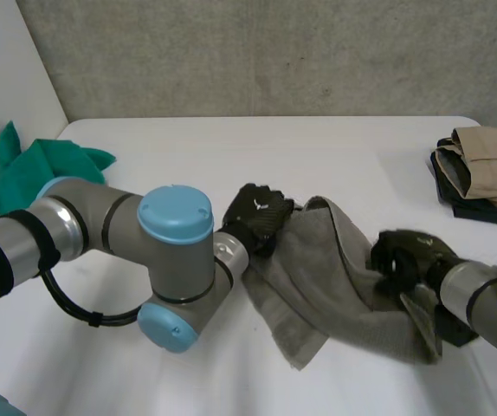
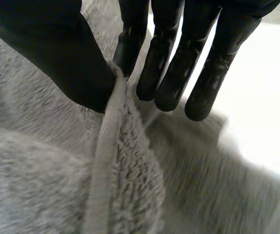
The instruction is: Fold the laundry.
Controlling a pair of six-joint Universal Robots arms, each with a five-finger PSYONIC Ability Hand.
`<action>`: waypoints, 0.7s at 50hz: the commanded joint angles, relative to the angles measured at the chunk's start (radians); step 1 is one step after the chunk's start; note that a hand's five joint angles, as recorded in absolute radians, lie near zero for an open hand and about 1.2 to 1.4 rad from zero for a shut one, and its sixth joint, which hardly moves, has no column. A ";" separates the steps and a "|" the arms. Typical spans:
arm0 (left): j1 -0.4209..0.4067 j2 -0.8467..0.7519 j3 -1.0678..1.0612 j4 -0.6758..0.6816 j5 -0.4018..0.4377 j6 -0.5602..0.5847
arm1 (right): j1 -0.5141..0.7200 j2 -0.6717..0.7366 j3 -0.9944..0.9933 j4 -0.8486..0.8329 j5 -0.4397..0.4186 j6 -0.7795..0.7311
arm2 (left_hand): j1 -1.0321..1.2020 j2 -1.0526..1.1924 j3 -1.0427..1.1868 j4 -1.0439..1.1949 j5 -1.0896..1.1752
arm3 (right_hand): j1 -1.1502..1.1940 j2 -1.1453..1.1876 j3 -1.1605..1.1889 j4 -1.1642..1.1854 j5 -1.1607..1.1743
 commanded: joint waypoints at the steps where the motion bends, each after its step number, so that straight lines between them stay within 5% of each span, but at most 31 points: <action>1: 0.041 0.040 0.143 0.015 -0.105 0.026 | 0.069 0.028 -0.187 -0.123 0.016 -0.139 | 0.285 0.205 0.213 0.200 0.249 | 0.411 0.233 0.238 0.238 0.258; 7: 0.081 0.169 0.148 0.106 -0.225 0.032 | 0.118 0.025 -0.411 -0.182 0.117 -0.264 | 0.285 0.205 0.213 0.200 0.249 | 0.411 0.233 0.238 0.238 0.258; 19: -0.043 0.476 -0.384 0.193 -0.231 -0.023 | 0.202 0.013 -0.386 -0.370 0.128 -0.304 | 0.285 0.205 0.213 0.200 0.249 | 0.411 0.233 0.238 0.238 0.258; 23: -0.103 0.473 -0.511 0.187 -0.231 -0.100 | 0.229 0.013 -0.348 -0.371 0.128 -0.305 | -0.084 -0.164 -0.155 -0.168 -0.120 | 0.411 0.233 0.238 0.238 0.258; 27: -0.145 0.436 -0.553 0.125 -0.225 -0.178 | 0.239 0.005 -0.316 -0.370 0.125 -0.313 | -0.852 -0.932 -0.924 -0.937 -0.888 | 0.411 0.233 0.238 0.238 0.258; 32: -0.097 0.447 -0.482 0.057 -0.223 -0.186 | 0.245 -0.021 -0.281 -0.368 0.114 -0.333 | -0.872 -0.952 -0.943 -0.956 -0.908 | 0.411 0.233 0.238 0.238 0.258; 35: 0.005 0.471 -0.420 0.057 -0.220 -0.186 | 0.256 -0.046 -0.250 -0.368 0.085 -0.351 | -0.863 -0.943 -0.935 -0.947 -0.899 | 0.411 0.233 0.238 0.238 0.258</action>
